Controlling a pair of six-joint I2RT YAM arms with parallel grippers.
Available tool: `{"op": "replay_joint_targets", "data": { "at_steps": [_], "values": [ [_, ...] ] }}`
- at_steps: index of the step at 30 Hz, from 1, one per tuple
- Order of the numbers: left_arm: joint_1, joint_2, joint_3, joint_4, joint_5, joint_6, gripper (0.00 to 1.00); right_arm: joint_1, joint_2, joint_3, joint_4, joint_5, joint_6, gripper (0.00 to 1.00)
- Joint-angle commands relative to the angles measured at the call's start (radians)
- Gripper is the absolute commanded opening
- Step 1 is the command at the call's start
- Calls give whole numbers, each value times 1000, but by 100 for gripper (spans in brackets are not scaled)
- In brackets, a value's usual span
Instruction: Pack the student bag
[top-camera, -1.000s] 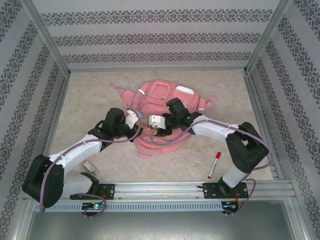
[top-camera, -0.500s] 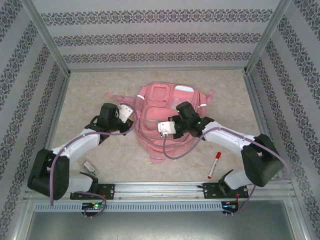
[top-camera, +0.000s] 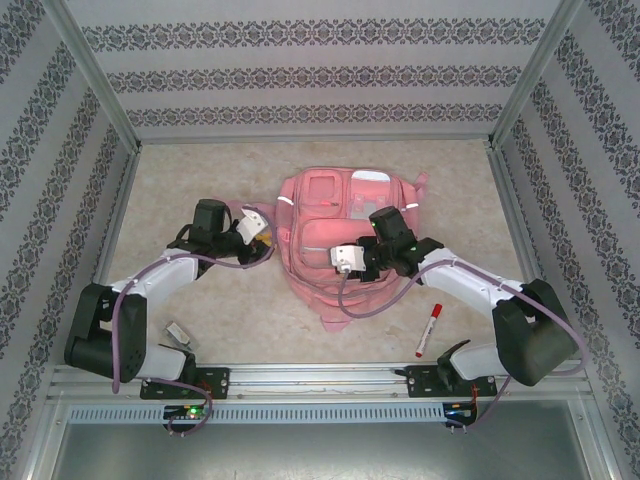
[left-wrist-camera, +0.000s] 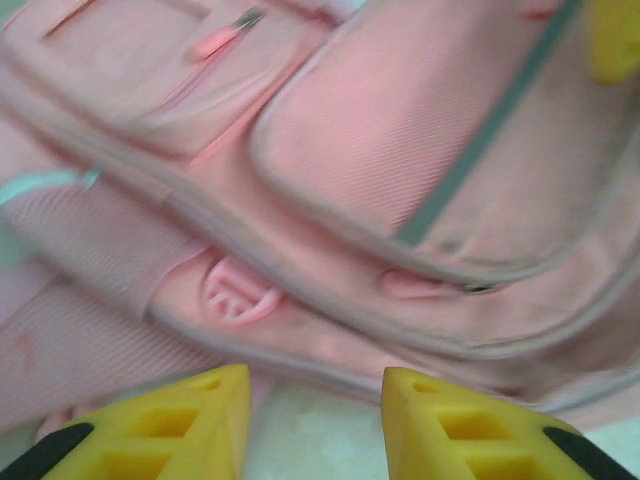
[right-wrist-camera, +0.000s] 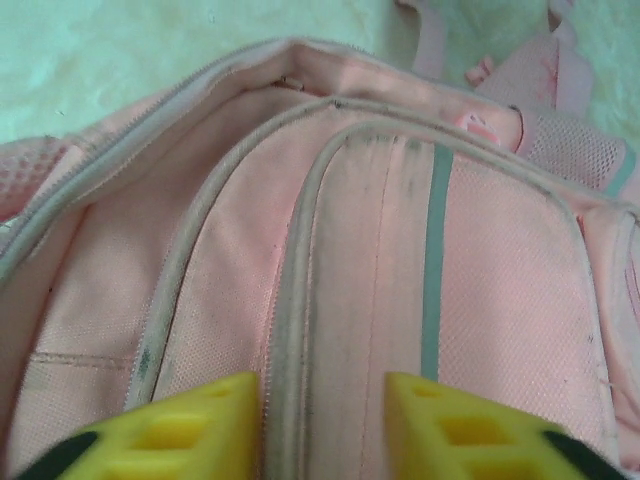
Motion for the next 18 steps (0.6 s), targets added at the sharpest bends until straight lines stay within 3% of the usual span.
{"op": "replay_joint_targets", "data": {
  "at_steps": [1, 4, 14, 16, 18],
  "values": [
    [-8, -32, -2, -54, 128, 186, 39, -2, 9, 52, 15, -149, 134, 42],
    [-10, -9, 22, -110, 100, 267, 40, 32, 65, 81, 8, -97, 136, 48],
    [-26, 65, 89, -188, 127, 360, 44, 103, 176, 128, -67, 66, 119, 51],
    [-35, 75, 101, -207, 124, 382, 44, 112, 194, 133, -59, 110, 135, 38],
    [-51, 85, 118, -245, 117, 416, 44, 124, 200, 135, -48, 135, 139, 14]
  ]
}}
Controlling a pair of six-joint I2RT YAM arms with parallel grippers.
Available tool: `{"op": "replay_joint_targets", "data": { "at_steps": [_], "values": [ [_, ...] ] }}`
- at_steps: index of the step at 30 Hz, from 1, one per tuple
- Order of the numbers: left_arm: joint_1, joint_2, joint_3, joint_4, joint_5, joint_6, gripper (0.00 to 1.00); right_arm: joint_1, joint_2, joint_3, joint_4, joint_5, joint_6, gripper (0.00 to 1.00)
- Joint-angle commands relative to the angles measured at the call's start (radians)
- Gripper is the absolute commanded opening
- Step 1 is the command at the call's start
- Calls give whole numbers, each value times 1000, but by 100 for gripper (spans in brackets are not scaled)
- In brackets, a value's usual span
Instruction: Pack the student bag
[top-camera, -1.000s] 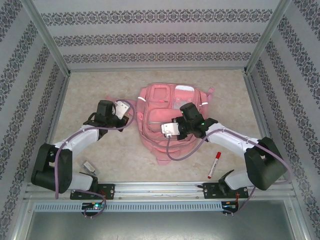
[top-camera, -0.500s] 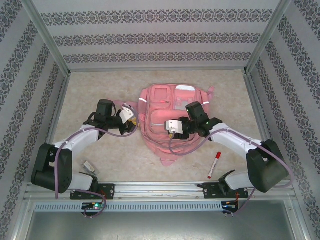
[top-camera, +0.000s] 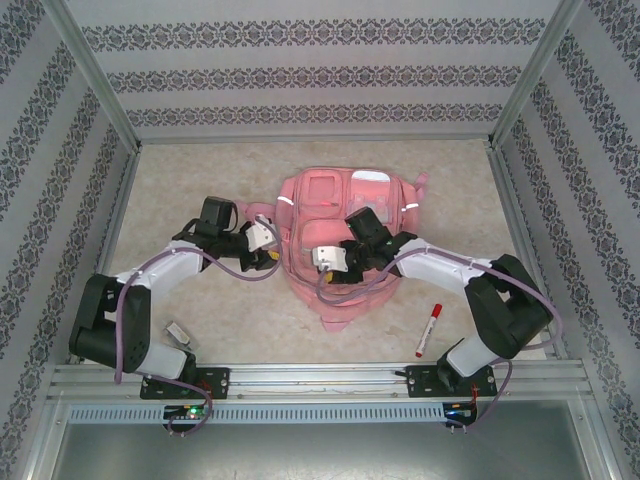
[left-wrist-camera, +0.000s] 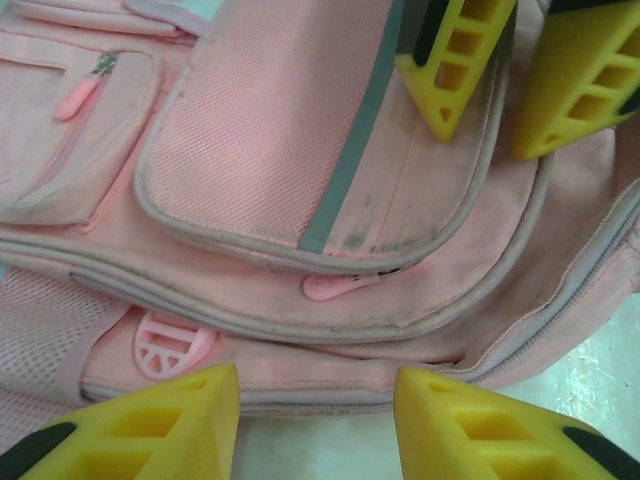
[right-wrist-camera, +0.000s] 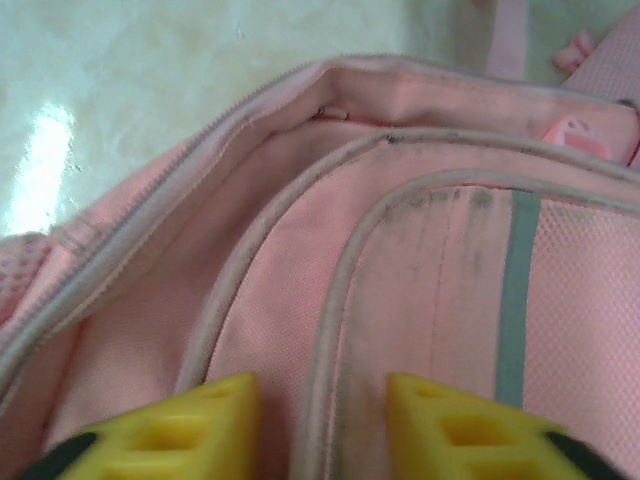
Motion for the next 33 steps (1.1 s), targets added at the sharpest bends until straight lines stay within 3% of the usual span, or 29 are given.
{"op": "replay_joint_targets", "data": {
  "at_steps": [1, 2, 12, 16, 24, 29, 32, 33],
  "values": [
    [-32, 19, 46, -101, 28, 97, 44, 18, 15, 26, -14, 67, 23, 5],
    [-40, 25, 56, -122, 20, 115, 44, 23, 12, 27, -17, 61, 21, 0],
    [-99, 91, 147, -243, 37, 258, 50, -23, -175, -65, -18, -92, -185, 0],
    [-110, 119, 175, -246, 51, 286, 51, -88, -210, -54, -17, -201, -152, 0],
    [-163, 175, 185, -149, 63, 238, 53, -114, -213, -58, 12, -263, -125, 0],
    [-193, 216, 169, -6, 43, 108, 52, -123, -221, -77, 34, -266, -101, 0],
    [-207, 227, 159, 29, 15, 88, 47, -125, -232, -90, 45, -267, -89, 0],
    [-209, 228, 152, 32, 3, 91, 41, -125, -235, -93, 46, -267, -89, 0]
  ]
}}
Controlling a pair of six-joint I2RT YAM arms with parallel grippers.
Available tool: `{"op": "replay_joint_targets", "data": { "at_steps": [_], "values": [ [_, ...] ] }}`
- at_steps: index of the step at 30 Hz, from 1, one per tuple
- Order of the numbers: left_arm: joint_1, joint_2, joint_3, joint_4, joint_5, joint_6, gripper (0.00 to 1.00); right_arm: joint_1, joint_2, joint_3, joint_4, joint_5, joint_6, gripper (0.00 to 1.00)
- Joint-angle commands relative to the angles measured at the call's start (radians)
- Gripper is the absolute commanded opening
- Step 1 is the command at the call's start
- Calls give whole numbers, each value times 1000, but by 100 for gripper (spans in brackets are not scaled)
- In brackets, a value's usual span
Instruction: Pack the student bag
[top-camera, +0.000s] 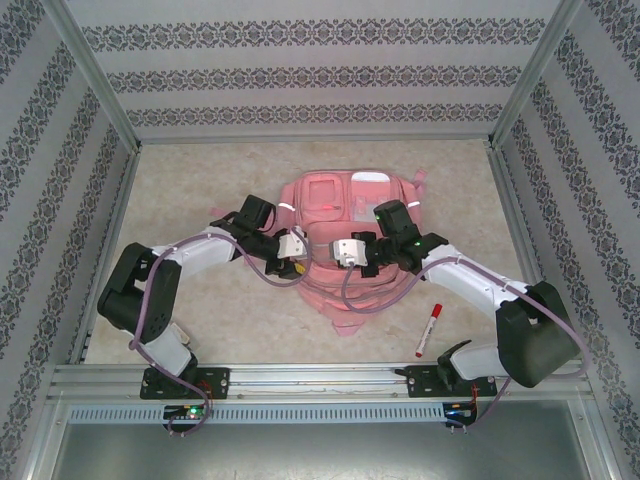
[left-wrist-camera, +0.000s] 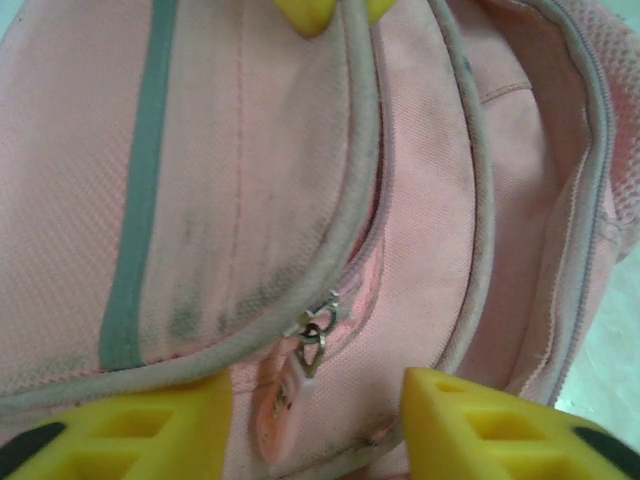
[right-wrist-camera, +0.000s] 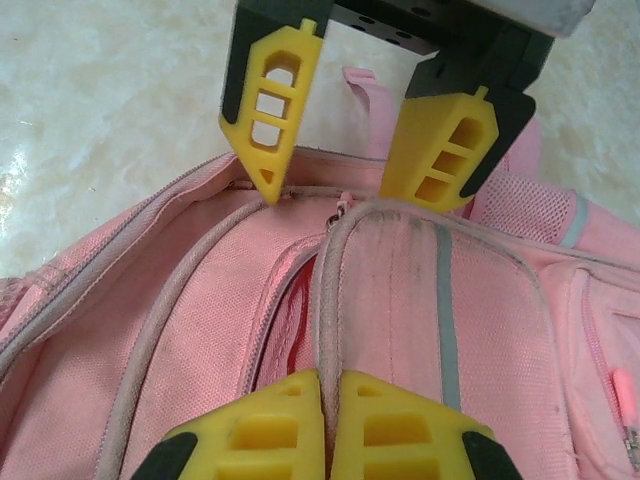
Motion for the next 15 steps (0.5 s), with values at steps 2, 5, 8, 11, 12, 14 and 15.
{"op": "replay_joint_targets", "data": {
  "at_steps": [2, 5, 8, 11, 12, 14, 15],
  "values": [
    [-23, 9, -17, 110, -35, -41, 27, 2, -42, -21, 30, -76, 20, 0],
    [-23, 3, -12, 111, -109, -74, 11, 1, -53, -28, 27, -68, 18, 0],
    [-22, -12, -13, 99, -139, -53, 0, 1, -63, -32, 18, -62, 8, 0],
    [-14, -23, -18, 96, -157, -35, 0, 0, -74, -42, 12, -57, -3, 0],
    [-4, -26, -11, 87, -152, -35, 0, 1, -77, -45, 5, -57, -15, 0],
    [19, -33, 4, 59, -134, -29, 0, 10, -81, -50, -11, -44, -37, 0],
    [32, -40, 8, 53, -129, -25, 0, 16, -82, -53, -20, -35, -49, 0]
  ]
}}
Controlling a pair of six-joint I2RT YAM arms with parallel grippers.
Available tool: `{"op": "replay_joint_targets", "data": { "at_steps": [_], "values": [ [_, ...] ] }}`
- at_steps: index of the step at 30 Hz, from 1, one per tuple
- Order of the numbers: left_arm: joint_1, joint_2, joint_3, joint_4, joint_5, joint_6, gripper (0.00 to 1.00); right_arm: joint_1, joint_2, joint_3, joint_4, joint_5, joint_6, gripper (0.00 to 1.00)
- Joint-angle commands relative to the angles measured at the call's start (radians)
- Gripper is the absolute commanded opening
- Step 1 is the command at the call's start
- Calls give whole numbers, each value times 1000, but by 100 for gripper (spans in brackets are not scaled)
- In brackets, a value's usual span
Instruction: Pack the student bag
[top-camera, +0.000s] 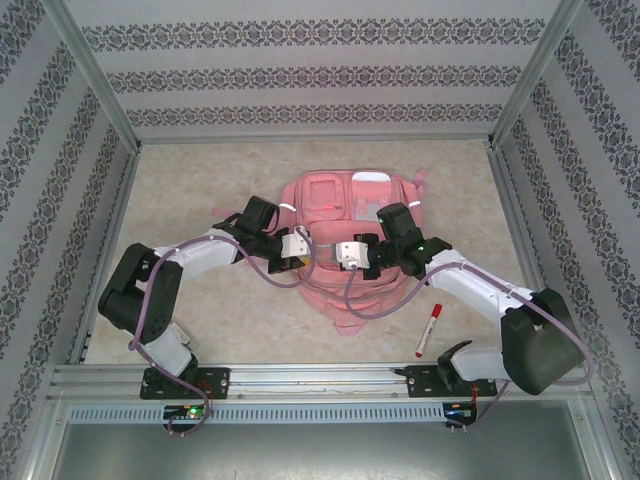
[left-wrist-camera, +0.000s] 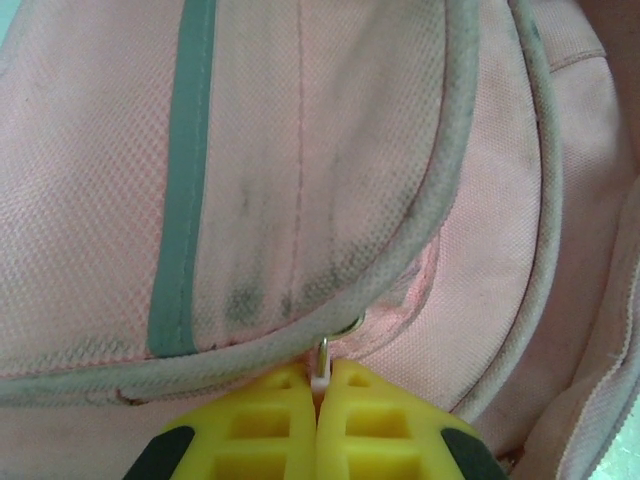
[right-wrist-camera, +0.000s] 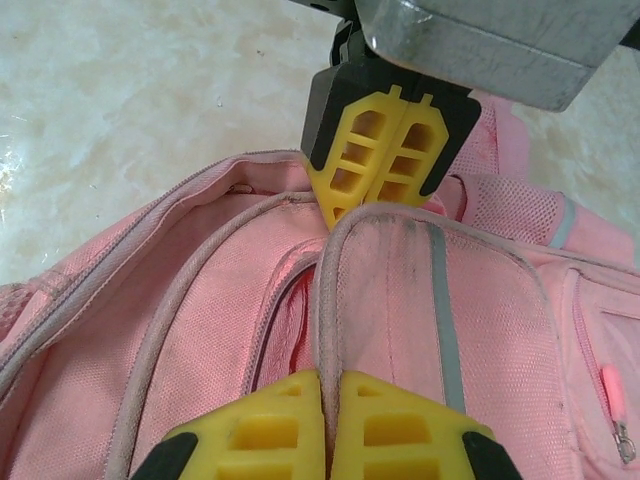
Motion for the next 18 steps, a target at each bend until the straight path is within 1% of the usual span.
{"op": "replay_joint_targets", "data": {
  "at_steps": [1, 3, 5, 7, 8, 9, 13, 15, 17, 18],
  "values": [
    [58, -41, 17, 0, -26, 26, 0, 20, -40, -25, -45, -41, -49, 0],
    [89, -57, 11, 12, -13, 35, 0, 27, -42, -35, -50, -30, -67, 0],
    [128, -65, 11, 18, 32, 46, 0, 34, -43, -47, -57, -16, -89, 0],
    [162, -56, 37, -36, 82, 93, 0, 42, -45, -57, -58, -7, -104, 0],
    [167, -48, 54, -69, 74, 119, 0, 44, -46, -59, -58, -7, -104, 0],
    [167, -35, 74, -97, 43, 137, 0, 47, -48, -60, -58, -9, -106, 0],
    [169, 68, 192, -194, -41, 139, 0, 66, -43, -54, -59, -27, -105, 0],
    [170, 112, 224, -191, -71, 110, 0, 70, -39, -48, -39, -57, -72, 0],
    [168, 143, 232, -146, -109, 64, 4, 73, -36, -42, -20, -92, -43, 0],
    [168, 151, 234, -137, -111, 57, 5, 76, -34, -41, -14, -96, -30, 0]
  ]
}}
